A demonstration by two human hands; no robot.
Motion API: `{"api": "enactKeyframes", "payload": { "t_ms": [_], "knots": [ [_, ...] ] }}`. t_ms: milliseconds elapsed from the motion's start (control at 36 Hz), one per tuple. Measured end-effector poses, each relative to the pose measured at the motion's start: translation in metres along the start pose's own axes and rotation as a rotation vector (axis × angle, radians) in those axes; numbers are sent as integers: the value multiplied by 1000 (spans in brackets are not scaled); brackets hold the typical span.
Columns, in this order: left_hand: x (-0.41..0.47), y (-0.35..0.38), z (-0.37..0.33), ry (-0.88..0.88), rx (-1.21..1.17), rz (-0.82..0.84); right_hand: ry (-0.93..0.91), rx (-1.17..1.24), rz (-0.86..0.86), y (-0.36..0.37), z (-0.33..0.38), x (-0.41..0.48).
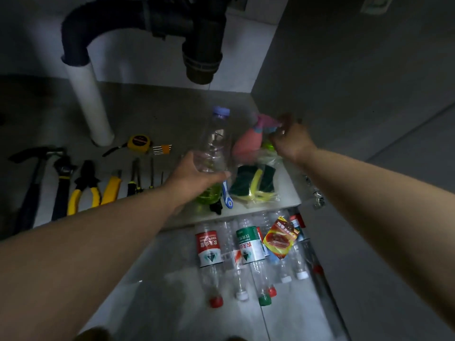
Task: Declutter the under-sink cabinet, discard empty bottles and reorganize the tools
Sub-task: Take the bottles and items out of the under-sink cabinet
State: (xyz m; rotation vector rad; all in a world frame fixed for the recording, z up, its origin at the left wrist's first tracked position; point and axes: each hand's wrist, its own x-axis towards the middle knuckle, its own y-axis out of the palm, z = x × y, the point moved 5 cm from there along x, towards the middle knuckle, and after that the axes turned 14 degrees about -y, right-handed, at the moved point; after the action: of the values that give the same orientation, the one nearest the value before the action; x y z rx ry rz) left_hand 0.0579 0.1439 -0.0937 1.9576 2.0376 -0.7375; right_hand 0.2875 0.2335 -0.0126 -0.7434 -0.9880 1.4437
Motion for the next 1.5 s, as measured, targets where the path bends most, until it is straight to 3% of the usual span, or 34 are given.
{"api": "enactKeyframes", "payload": {
  "t_ms": [111, 250, 389, 583, 806, 972, 1194, 1500],
  "knots": [
    [9, -17, 11, -60, -68, -23, 34, 11, -79, 20, -13, 31],
    [16, -17, 17, -52, -133, -64, 67, -111, -19, 33, -18, 65],
    [16, -10, 17, -27, -78, -21, 85, -94, -195, 20, -21, 65],
    [-2, 3, 4, 17, 16, 14, -52, -72, -418, -30, -11, 21],
    [-62, 34, -26, 104, 205, 122, -15, 98, -503, -105, -27, -98],
    [-132, 63, -42, 130, 343, 228, 114, 25, -312, -127, -55, -211],
    [-196, 92, -42, 170, 402, 256, 302, -171, 64, -89, -91, -336],
    [-208, 98, -3, 69, 306, 358, 659, -110, 71, -10, -134, -388]
  ]
}}
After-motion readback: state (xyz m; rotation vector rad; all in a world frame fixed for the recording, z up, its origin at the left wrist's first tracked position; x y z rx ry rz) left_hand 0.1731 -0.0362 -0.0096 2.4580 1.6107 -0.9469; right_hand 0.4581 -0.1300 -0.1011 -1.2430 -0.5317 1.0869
